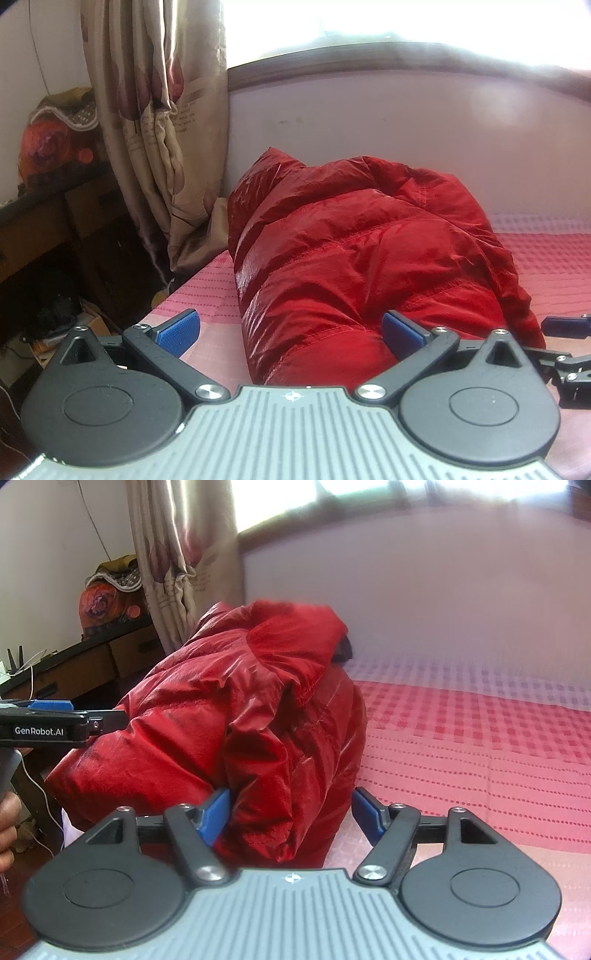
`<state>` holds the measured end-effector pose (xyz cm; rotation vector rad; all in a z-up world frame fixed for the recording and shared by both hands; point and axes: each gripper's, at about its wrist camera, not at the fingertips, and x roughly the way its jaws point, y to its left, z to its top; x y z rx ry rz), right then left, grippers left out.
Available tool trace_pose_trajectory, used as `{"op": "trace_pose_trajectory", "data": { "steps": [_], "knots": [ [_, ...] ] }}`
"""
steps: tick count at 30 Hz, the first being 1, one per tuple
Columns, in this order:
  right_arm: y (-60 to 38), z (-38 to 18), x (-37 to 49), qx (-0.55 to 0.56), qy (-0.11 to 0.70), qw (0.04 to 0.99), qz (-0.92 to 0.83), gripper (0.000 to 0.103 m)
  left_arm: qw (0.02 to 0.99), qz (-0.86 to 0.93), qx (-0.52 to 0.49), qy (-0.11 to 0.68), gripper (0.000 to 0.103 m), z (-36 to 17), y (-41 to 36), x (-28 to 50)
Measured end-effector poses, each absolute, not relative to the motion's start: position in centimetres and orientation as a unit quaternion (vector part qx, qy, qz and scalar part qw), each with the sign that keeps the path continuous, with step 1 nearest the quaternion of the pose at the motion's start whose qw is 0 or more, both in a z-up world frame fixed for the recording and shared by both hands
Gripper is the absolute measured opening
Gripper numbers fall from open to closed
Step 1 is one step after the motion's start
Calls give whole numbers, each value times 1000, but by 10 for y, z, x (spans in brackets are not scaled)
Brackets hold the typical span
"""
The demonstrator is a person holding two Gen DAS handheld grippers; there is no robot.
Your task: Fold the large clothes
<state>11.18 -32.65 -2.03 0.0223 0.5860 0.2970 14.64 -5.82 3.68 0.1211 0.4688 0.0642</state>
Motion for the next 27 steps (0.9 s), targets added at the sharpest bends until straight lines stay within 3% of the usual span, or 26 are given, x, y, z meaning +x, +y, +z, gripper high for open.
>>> {"op": "trace_pose_trajectory", "data": {
  "steps": [10, 19, 27],
  "knots": [
    [-319, -28, 116, -33, 297, 943, 150, 71, 966, 27, 40, 255, 103, 33, -49, 159],
    [-320, -33, 121, -24, 308, 939, 150, 71, 950, -3, -49, 308, 103, 23, -23, 183],
    [-322, -37, 123, -16, 315, 937, 151, 71, 955, -2, -11, 296, 103, 18, -33, 182]
  ]
}}
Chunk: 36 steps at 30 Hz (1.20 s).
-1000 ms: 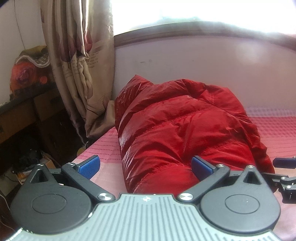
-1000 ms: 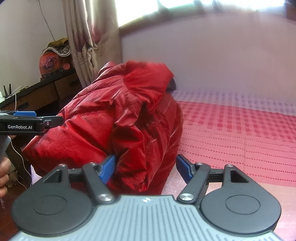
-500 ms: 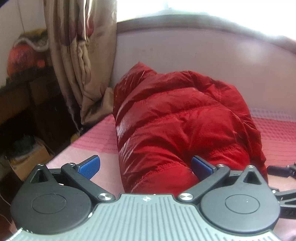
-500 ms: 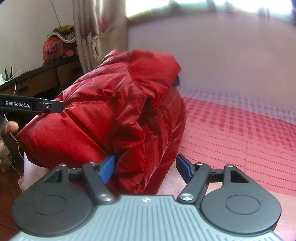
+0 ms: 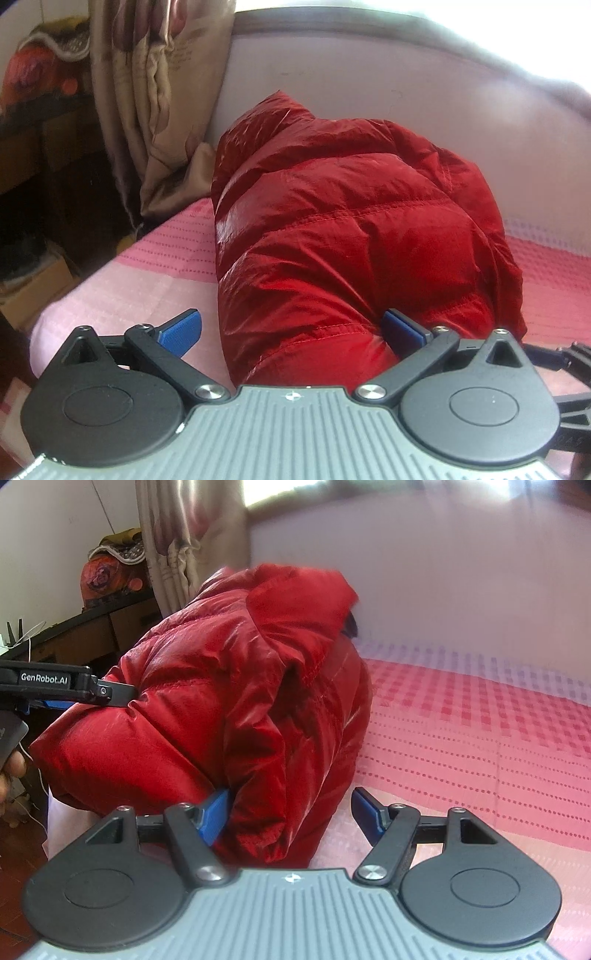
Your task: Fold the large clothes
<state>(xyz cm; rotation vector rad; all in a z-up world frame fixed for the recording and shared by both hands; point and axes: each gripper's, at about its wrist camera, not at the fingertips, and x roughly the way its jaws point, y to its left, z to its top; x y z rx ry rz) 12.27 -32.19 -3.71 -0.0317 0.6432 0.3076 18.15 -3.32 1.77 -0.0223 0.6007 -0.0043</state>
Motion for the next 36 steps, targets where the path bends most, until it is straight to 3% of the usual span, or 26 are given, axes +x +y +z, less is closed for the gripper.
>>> {"op": "trace_pose_trajectory", "data": {
  "steps": [36],
  "knots": [
    [-321, -36, 123, -11, 326, 935, 139, 71, 958, 12, 33, 284, 103, 18, -48, 180]
  ]
}}
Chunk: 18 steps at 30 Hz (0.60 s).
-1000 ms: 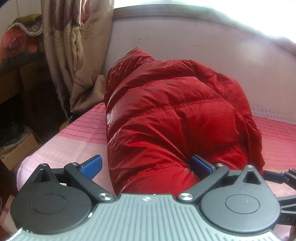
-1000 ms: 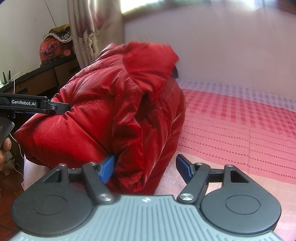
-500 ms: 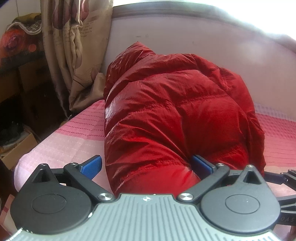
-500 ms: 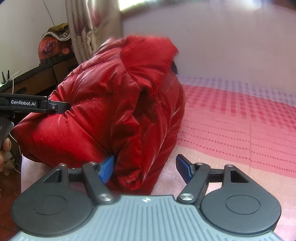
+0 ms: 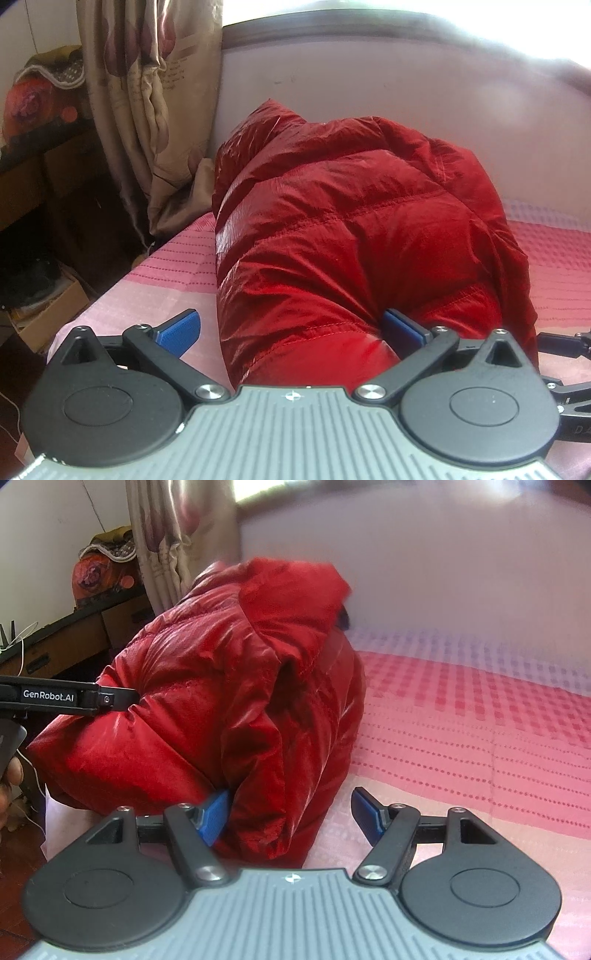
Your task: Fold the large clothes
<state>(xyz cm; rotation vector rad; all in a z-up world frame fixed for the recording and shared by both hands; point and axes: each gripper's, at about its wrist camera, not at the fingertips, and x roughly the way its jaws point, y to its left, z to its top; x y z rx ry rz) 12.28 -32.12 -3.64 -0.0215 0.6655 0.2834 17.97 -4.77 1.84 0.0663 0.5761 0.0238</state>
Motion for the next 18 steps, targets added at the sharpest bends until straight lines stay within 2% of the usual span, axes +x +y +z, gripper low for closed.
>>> {"op": "trace_pose_trajectory", "data": {
  "steps": [18],
  "knots": [
    [-316, -2, 105, -24, 300, 944, 135, 73, 954, 33, 30, 297, 103, 40, -56, 157]
  ]
}}
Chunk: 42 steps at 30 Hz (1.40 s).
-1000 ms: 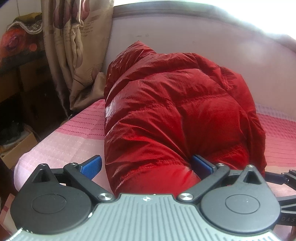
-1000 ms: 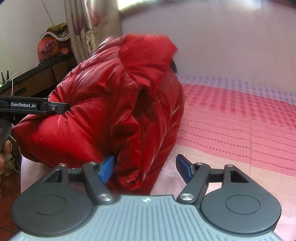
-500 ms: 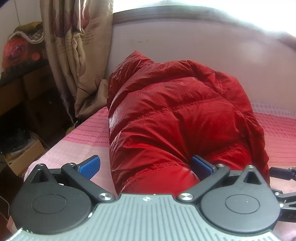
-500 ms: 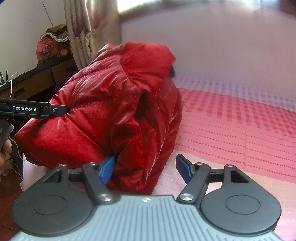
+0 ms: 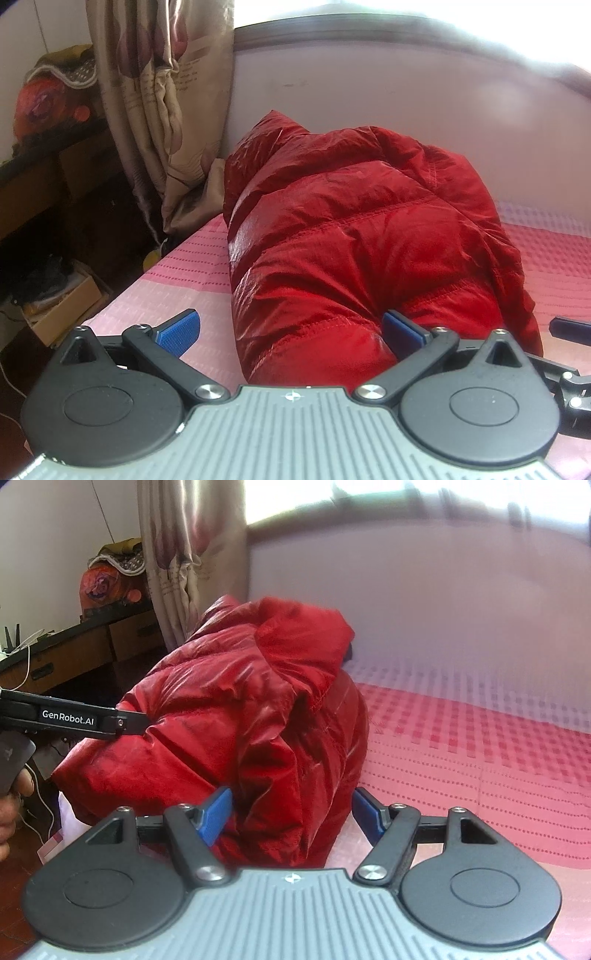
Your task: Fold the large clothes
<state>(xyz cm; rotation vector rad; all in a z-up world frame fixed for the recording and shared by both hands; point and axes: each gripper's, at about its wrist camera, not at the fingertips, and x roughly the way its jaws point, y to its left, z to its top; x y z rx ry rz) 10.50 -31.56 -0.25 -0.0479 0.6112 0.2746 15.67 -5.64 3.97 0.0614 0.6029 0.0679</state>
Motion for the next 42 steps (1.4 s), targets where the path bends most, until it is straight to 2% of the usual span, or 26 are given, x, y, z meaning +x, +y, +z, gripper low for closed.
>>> {"op": "trace_pose_trajectory", "data": {
  "steps": [4, 11, 15, 23, 26, 42],
  "knots": [
    [-317, 4, 102, -16, 297, 945, 136, 75, 952, 44, 28, 303, 103, 44, -58, 150],
    [-316, 22, 86, -8, 278, 952, 130, 94, 947, 68, 20, 312, 103, 55, -63, 132],
    [-311, 29, 79, -10, 276, 953, 123, 98, 940, 65, 18, 335, 103, 59, -66, 123],
    [-307, 39, 63, -11, 293, 950, 108, 99, 932, 44, 21, 360, 103, 66, -72, 106],
    [-306, 43, 58, -12, 291, 951, 104, 103, 930, 37, 19, 366, 103, 68, -75, 101],
    [-297, 43, 44, -22, 310, 944, 107, 103, 922, 41, 2, 385, 103, 70, -76, 87]
  ]
}}
